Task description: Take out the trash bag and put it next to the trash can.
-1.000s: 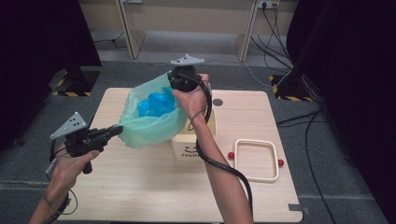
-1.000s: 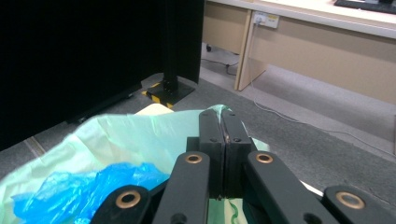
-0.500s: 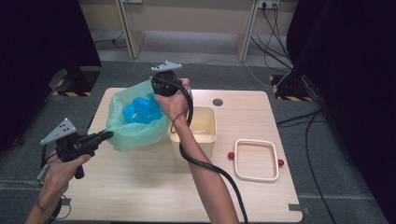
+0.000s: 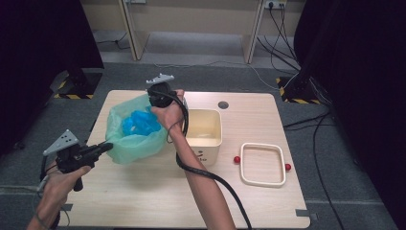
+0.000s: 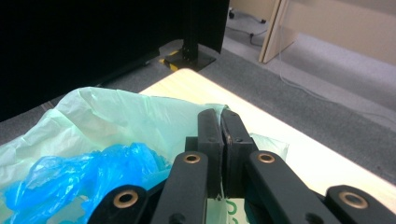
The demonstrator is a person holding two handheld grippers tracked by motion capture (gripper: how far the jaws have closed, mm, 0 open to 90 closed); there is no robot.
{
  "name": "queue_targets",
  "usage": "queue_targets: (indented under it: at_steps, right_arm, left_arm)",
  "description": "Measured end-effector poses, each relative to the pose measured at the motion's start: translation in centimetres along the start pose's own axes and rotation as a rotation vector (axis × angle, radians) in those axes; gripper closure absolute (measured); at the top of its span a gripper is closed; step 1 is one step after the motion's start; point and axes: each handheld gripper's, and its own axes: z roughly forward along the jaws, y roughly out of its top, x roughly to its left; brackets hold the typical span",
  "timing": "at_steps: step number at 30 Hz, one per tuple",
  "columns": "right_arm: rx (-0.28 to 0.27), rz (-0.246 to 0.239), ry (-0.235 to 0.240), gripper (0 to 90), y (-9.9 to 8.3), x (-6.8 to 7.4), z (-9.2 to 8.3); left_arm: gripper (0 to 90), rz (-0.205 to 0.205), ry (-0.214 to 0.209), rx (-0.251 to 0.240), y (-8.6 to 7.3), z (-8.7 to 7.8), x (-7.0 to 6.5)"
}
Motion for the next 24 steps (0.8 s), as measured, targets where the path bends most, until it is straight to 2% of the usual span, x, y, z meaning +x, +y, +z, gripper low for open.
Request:
queue_targets:
  at_steps: [3,6,10,13,18,20,24]
  right_arm:
    - [0.03,-0.011,-0.003,88.0,-0.7,0.2,0.9]
    - [0.051,-0.009,-0.006,87.9,-1.3,0.3,1.5]
    - [0.086,-0.036,-0.031,87.7,-1.8,0.5,2.2]
    - [0.11,-0.035,-0.035,87.6,-2.2,0.6,2.7]
    - [0.153,-0.065,-0.052,86.1,-2.8,1.1,3.6]
    - [0.176,-0.093,-0.063,85.9,-2.9,1.2,3.9]
    - [0.201,-0.091,-0.063,83.1,-3.2,1.1,4.1]
  left_arm:
    - [89.8,0.006,0.008,0.023,-0.5,0.3,0.1]
    - [89.7,-0.01,0.017,0.042,-1.0,0.8,0.5]
    - [89.7,-0.018,0.038,0.065,-1.7,1.3,1.1]
    - [89.7,-0.024,0.051,0.07,-2.0,1.5,1.4]
    - [89.7,-0.021,0.069,0.077,-2.2,1.4,1.8]
    - [89.7,-0.021,0.072,0.082,-2.4,1.5,1.9]
    - [89.6,-0.032,0.076,0.097,-2.9,1.7,2.2]
